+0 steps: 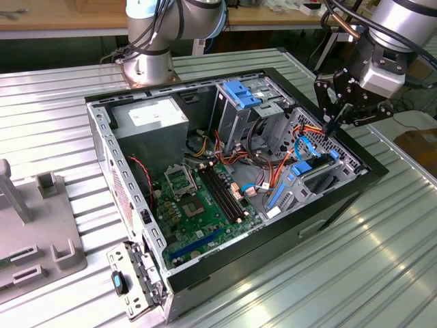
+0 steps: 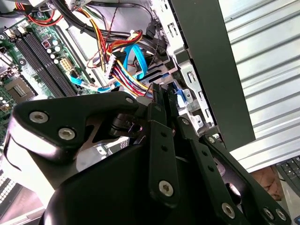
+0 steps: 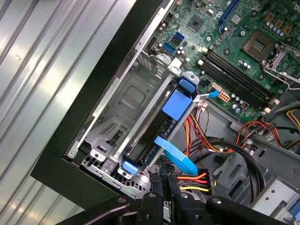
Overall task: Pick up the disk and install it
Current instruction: 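Insert the first disk wire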
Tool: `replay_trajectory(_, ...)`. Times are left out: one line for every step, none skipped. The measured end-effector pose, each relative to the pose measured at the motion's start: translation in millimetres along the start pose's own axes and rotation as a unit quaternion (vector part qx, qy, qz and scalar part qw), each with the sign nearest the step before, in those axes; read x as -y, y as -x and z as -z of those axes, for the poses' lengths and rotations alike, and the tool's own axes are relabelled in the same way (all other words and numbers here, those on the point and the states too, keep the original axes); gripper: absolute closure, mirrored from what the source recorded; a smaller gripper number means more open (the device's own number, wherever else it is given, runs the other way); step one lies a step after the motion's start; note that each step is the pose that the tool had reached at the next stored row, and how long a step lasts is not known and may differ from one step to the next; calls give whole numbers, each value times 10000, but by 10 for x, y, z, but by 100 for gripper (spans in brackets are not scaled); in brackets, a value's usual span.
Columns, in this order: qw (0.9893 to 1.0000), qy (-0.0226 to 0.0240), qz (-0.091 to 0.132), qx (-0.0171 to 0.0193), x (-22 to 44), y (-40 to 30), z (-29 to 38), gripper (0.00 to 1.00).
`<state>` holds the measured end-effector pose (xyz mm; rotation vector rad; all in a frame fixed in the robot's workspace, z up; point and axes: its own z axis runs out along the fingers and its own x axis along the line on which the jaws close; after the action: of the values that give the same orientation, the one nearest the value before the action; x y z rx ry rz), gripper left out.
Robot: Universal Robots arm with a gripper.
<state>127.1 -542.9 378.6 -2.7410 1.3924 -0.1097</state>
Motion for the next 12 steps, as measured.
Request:
replay_trajectory(10000, 0, -2, 0, 0, 0, 0, 84)
replay_trajectory(10000, 0, -4, -1, 0, 0, 0, 84)
replay_trajectory(10000, 0, -6, -1, 0, 0, 0, 84)
replay_trajectory(10000, 0, -7, -1, 0, 0, 0, 84)
replay_trajectory(10000, 0, -8, -1, 0, 0, 0, 84)
replay_trajectory(10000, 1, -9, -1, 0, 0, 0, 84)
replay_trajectory(10000, 1, -14, -1, 0, 0, 0, 84)
replay_trajectory(10000, 2, -50, -4, 0, 0, 0, 84)
replay_trajectory(9999, 4, -124, -11, 0, 1, -1, 84)
replay_trajectory(9998, 6, -180, -16, 0, 0, 0, 84)
replay_trajectory(9997, 9, -255, -23, 0, 0, -1, 84)
replay_trajectory(9995, 11, -308, -28, 0, 0, -1, 84)
